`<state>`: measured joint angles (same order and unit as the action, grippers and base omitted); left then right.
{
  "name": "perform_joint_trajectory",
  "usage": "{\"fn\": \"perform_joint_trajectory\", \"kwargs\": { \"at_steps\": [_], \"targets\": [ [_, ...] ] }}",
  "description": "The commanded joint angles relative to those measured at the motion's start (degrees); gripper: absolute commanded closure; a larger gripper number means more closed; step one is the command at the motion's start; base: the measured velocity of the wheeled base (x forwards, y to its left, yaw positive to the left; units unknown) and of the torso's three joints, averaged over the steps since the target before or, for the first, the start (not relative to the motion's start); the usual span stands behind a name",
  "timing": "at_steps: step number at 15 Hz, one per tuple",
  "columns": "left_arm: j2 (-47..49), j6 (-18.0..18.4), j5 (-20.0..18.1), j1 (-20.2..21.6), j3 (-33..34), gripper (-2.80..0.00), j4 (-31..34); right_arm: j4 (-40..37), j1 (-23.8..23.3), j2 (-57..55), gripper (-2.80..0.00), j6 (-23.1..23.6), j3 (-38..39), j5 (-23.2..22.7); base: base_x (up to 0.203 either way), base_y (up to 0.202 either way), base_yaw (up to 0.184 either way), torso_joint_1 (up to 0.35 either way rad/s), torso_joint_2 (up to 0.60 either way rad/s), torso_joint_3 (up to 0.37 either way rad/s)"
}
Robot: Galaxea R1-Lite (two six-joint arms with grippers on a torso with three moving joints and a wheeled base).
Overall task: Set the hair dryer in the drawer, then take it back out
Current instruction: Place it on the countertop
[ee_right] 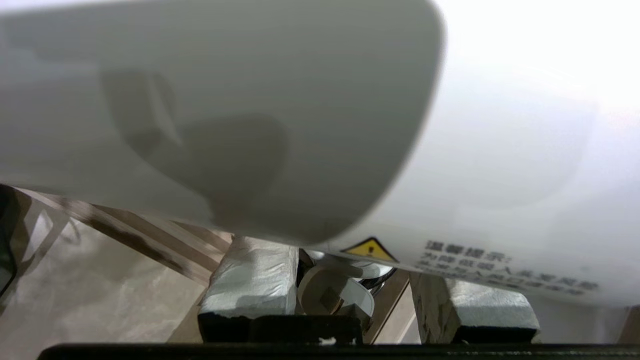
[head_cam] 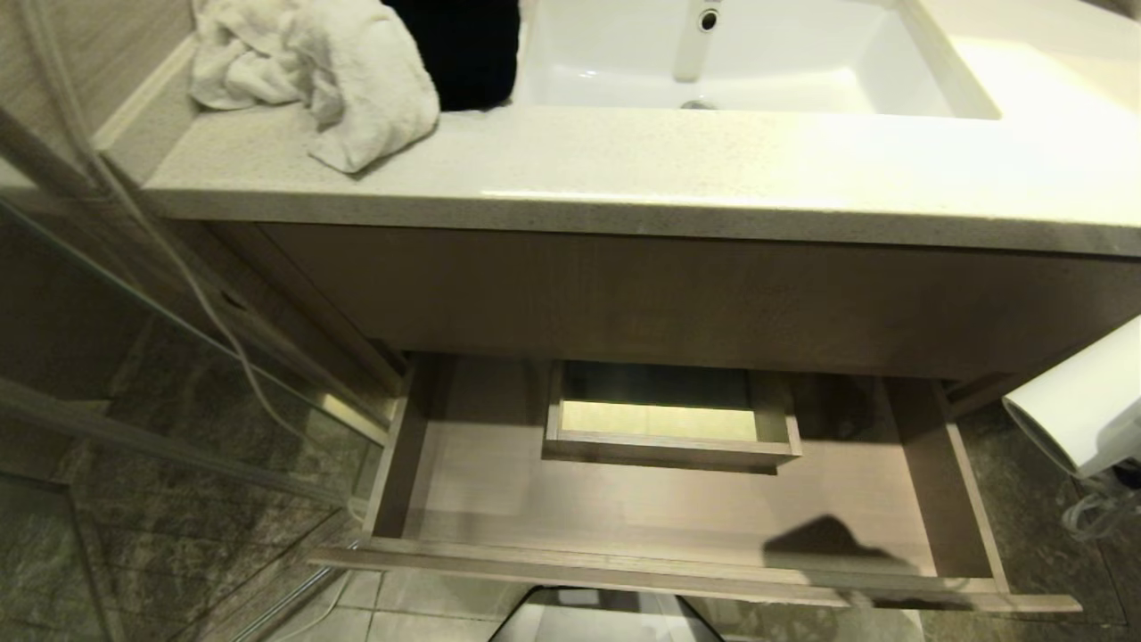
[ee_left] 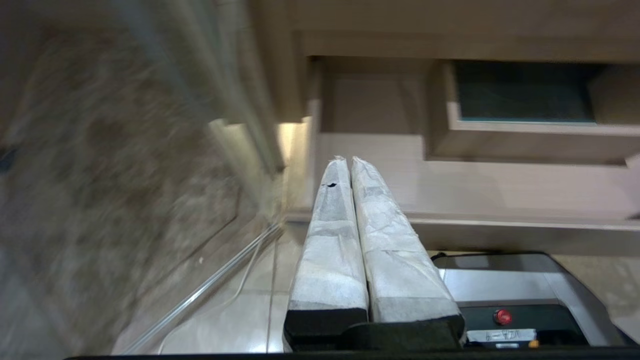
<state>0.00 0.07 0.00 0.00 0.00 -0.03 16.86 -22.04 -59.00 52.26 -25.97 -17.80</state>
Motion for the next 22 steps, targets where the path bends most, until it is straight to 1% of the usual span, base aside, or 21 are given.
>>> {"fn": "perform_joint_trajectory", "kwargs": {
  "at_steps": [1, 8, 12, 20, 22],
  "targets": [
    [-0.09, 0.01, 0.0, 0.0, 0.0, 0.0, -0.06, -0.07, -0.02, 0.29, 0.0, 0.3, 0.13, -0.05, 0.006, -0.017, 0.173, 0.311, -0.54, -0.232],
    [-0.09, 0.01, 0.0, 0.0, 0.0, 0.0, -0.06, -0.15, -1.25, 0.91, 0.0, 0.12, 0.21, -0.05, 0.004, -0.016, 0.165, 0.328, -0.58, -0.251],
    [-0.09, 0.01, 0.0, 0.0, 0.0, 0.0, -0.06, 0.02, -1.25, 1.17, 0.0, 0.12, 0.13, -0.13, 0.005, -0.013, 0.137, 0.085, -0.15, -0.069],
    [-0.09, 0.01, 0.0, 0.0, 0.0, 0.0, -0.06, -0.69, -1.34, 1.79, 0.0, -0.05, 0.65, 0.22, 0.0, 0.0, 0.0, 0.0, 0.0, 0.0],
    [-0.09, 0.01, 0.0, 0.0, 0.0, 0.0, -0.06, -0.6, -1.34, 2.05, 0.0, -0.05, 0.65, 0.22, 0.003, 0.024, -0.079, 0.0, 0.0, 0.002]
  ]
}}
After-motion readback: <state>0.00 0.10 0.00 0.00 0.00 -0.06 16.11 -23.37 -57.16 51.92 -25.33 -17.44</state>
